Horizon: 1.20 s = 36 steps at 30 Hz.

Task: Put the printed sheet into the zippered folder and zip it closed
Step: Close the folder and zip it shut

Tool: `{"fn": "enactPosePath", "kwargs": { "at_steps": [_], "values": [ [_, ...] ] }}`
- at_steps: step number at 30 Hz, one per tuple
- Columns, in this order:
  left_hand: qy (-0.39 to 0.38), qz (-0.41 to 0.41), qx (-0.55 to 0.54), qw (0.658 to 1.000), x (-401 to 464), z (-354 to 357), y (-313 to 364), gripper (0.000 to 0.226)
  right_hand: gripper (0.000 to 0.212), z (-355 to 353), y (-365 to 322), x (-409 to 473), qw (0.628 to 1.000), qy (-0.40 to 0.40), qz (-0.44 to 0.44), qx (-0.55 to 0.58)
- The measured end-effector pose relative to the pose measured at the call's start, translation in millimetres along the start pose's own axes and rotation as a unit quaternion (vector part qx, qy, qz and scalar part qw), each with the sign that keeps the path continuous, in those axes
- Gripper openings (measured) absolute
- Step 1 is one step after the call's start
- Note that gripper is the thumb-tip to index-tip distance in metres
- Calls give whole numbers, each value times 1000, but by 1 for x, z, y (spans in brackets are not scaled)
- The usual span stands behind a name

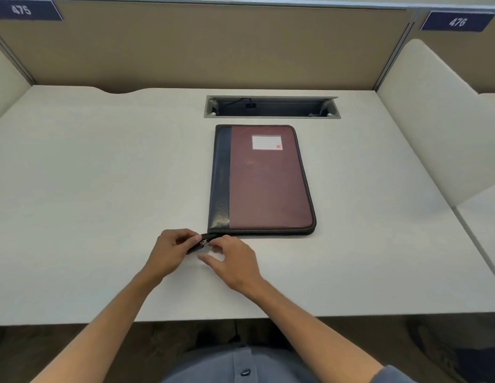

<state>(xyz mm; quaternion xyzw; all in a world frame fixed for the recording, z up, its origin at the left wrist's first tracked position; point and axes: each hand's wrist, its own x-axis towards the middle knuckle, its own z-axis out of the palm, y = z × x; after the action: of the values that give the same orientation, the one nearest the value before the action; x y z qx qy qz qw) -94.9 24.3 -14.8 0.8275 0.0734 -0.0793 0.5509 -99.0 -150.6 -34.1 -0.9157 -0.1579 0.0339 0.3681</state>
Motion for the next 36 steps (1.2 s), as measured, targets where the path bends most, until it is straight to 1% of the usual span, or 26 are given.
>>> {"fn": "enactPosePath", "kwargs": {
  "at_steps": [4,7,9,11,13,15,17,20,22,26,33,36],
  "values": [
    [-24,-4,-19,1000,-3,-1,-1,16,33,10,-4,3,999,35,18,9],
    [-45,-10,-41,998,-6,-3,-1,15,26,11,-6,4,999,29,34,20],
    [-47,-14,-46,998,-8,-4,-2,15,24,10,-6,5,999,20,31,19],
    [-21,-19,-33,999,-8,-3,-4,12,23,8,-8,7,1000,18,23,12],
    [29,-19,4,999,-7,-1,-4,11,22,6,-10,7,1000,23,2,-17],
    [78,-12,33,996,-6,0,-2,9,20,1,-9,8,995,39,-29,-85],
    [106,-6,40,994,-5,3,0,8,18,-9,-2,8,985,64,-42,-154],
    [111,-13,49,993,-4,7,-1,9,16,-27,8,4,968,82,-50,-232],
    [119,-26,52,991,-3,11,-2,8,17,-36,16,-1,962,87,-46,-256],
    [147,-43,52,987,0,11,-3,7,19,-56,37,-9,960,100,-15,-260],
    [137,-46,68,987,4,10,-4,8,23,-86,66,-20,952,136,26,-273],
    [137,-39,79,987,5,12,-3,8,24,-99,83,-27,948,144,56,-278]
  ]
}}
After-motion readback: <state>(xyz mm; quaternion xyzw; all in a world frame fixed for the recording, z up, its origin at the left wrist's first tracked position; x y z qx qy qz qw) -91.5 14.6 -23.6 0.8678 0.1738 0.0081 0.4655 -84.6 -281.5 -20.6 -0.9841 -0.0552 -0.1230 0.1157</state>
